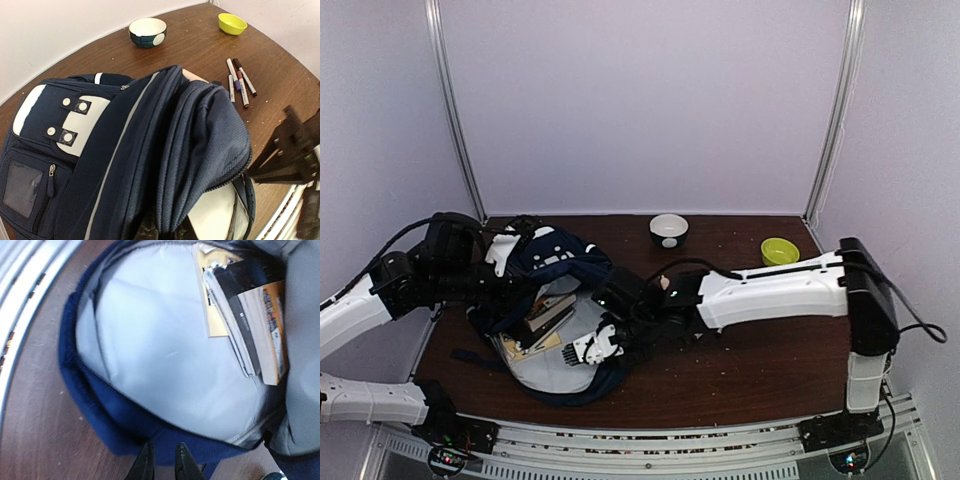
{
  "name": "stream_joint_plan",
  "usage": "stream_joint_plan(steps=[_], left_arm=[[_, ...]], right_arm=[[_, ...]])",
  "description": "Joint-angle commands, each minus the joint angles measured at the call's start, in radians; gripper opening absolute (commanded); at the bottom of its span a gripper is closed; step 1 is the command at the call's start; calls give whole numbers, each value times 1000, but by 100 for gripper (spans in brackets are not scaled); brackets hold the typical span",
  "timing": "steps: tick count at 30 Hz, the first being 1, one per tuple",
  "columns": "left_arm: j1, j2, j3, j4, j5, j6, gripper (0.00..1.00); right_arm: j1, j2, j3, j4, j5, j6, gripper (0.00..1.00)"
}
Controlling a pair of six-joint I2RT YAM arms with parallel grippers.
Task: Pack the student bag
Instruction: Adjust the book in the largest pocket of the bag, then place the largest pocket of the bag in the student bag.
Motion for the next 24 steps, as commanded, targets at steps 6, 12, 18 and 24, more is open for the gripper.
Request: stream_joint_plan(steps=[6,12,18,24], left_arm=[[8,52,-22,82,73,-73,0],[8,53,-22,-72,137,-192,0],[8,37,-25,-353,62,-345,0],[51,50,-4,-633,-50,-517,0]], right_arm=[[-209,-243,-198,-35,-222,201,17],[-387,-186,-144,27,-305,428,28],[-430,-28,-1,34,-410,676,35],[-442,86,103,27,-430,788,35]])
